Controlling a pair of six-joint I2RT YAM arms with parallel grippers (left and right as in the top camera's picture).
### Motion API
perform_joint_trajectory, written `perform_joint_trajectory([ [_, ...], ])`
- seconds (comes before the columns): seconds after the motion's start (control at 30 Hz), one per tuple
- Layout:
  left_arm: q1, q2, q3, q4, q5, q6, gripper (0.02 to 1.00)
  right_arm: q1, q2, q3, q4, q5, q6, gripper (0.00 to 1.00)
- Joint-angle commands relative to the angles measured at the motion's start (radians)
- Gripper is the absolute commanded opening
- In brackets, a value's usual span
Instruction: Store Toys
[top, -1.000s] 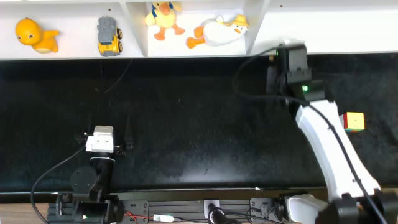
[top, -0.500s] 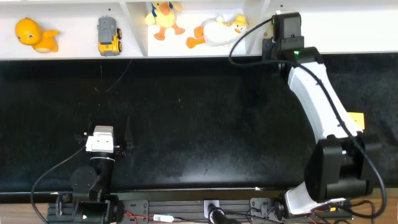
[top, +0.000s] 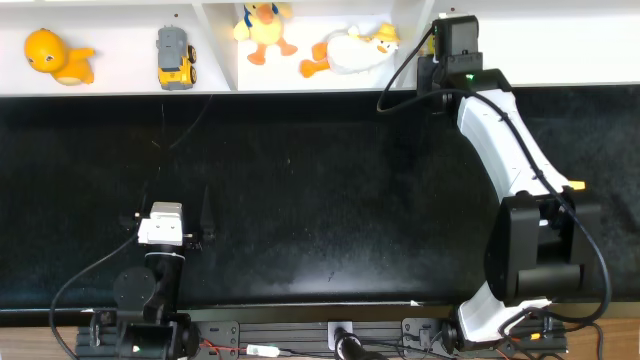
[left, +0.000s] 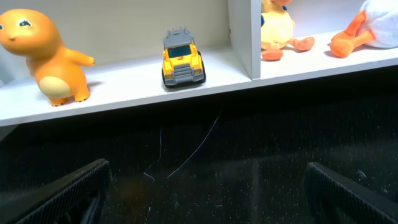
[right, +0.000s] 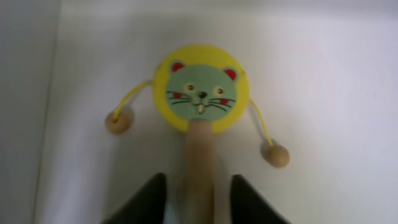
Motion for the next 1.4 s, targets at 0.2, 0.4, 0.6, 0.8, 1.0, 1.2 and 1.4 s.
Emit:
perform_joint_trajectory([
  [0.2,0.006,-0.012,-0.003,-0.002,0.01,-0.008,0.998,0.015,-0.123,-0.02,-0.089,-0.02,0.004,0.546],
  [0.4,0.006,-0.012,-0.003,-0.002,0.01,-0.008,0.998,0.032,-0.38,-0.286,-0.084,-0.021,0.034,0.641],
  [0.6,0.006,-0.012,-0.003,-0.002,0.01,-0.008,0.998,0.032,-0.674,-0.513,-0.193,-0.02,0.05,0.996],
  [0.8,0.006,-0.012,-0.003,-0.002,0.01,-0.008,0.996,0.032,-0.877,-0.606,-0.296,-0.02,0.05,0.996],
  [1.0,0.006,-0.012,-0.003,-0.002,0.01,-0.008,0.996,0.032,-1.092,-0.666,-0.298,-0.02,0.05,0.998],
  [1.2,0.006,-0.012,-0.003,-0.002,0.01,-0.008,0.996,0.027,-1.18,-0.668,-0.298,-0.02,0.05,0.993],
  [1.4,0.006,-0.012,-0.003,-0.002,0.01,-0.008,0.998,0.014,-1.182,-0.674,-0.298,-0.025,0.049,0.993],
])
